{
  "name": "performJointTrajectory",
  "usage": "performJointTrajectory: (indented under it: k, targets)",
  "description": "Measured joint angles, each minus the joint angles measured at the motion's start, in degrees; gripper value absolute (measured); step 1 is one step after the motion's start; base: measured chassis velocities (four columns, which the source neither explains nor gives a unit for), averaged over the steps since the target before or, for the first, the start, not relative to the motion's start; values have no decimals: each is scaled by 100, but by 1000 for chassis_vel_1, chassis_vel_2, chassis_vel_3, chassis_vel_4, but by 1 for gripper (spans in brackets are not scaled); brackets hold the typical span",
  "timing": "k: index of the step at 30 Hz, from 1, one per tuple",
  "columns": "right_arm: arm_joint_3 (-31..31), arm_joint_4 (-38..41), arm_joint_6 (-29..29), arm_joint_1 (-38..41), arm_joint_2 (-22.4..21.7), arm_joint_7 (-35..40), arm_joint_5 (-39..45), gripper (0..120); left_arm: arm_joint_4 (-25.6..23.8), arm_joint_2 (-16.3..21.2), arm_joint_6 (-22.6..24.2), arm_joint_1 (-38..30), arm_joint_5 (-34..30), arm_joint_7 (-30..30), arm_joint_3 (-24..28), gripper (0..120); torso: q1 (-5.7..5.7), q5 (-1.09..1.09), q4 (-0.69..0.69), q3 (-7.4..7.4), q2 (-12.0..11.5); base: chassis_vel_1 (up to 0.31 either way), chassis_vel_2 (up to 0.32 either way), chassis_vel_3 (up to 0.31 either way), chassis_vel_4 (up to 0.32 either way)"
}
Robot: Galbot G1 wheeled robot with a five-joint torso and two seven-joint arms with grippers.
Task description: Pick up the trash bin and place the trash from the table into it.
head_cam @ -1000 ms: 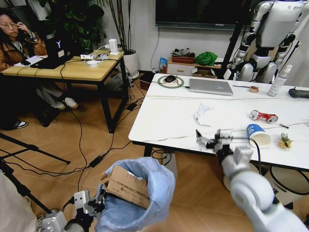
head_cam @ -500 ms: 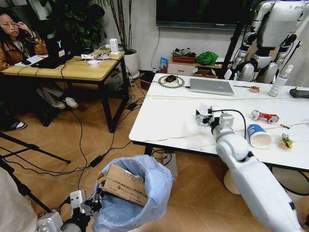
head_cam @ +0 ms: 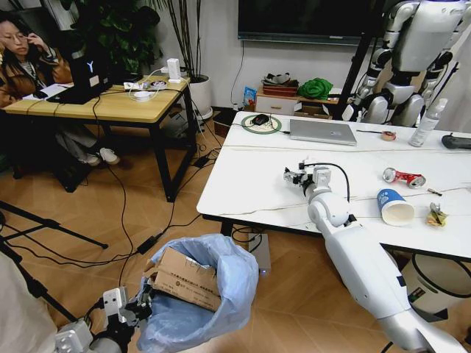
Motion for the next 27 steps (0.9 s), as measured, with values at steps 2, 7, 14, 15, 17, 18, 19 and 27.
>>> performJointTrajectory:
  k: [2,7,14,15,17,18,19,27]
  targets:
    - [10,0,14,-30,-18,0,-9,70,29,12,2,-20,-7,-8,3,0,-1,0,0,0,1,0,0,0,0]
    - [16,2,23,-46,-44,0,-24,52,54,55,8,-49,-49,-19,0,0,-1,0,1,0,1,0,0,0,0]
    - [10,31,16,-66,-104,2,-23,27,75,106,13,-78,-107,-40,-24,0,-1,1,1,0,1,0,0,0,0]
    - [9,35,14,-66,-104,3,-20,24,80,109,14,-80,-108,-41,-23,0,-1,0,1,0,1,0,0,0,0]
    - [9,66,11,-74,-111,5,-5,13,90,125,14,-86,-119,-43,-23,0,-1,1,2,0,1,0,0,0,0]
    - [9,66,11,-74,-111,5,-5,13,90,125,14,-86,-119,-43,-23,0,-1,1,2,0,1,0,0,0,0]
    - [10,97,10,-85,-130,6,19,11,92,129,15,-89,-124,-44,-23,0,-1,1,2,0,1,0,0,0,0]
    - [110,1091,70,-398,-655,-29,566,0,99,156,20,-94,-148,-56,21,0,0,2,0,0,1,0,0,0,0]
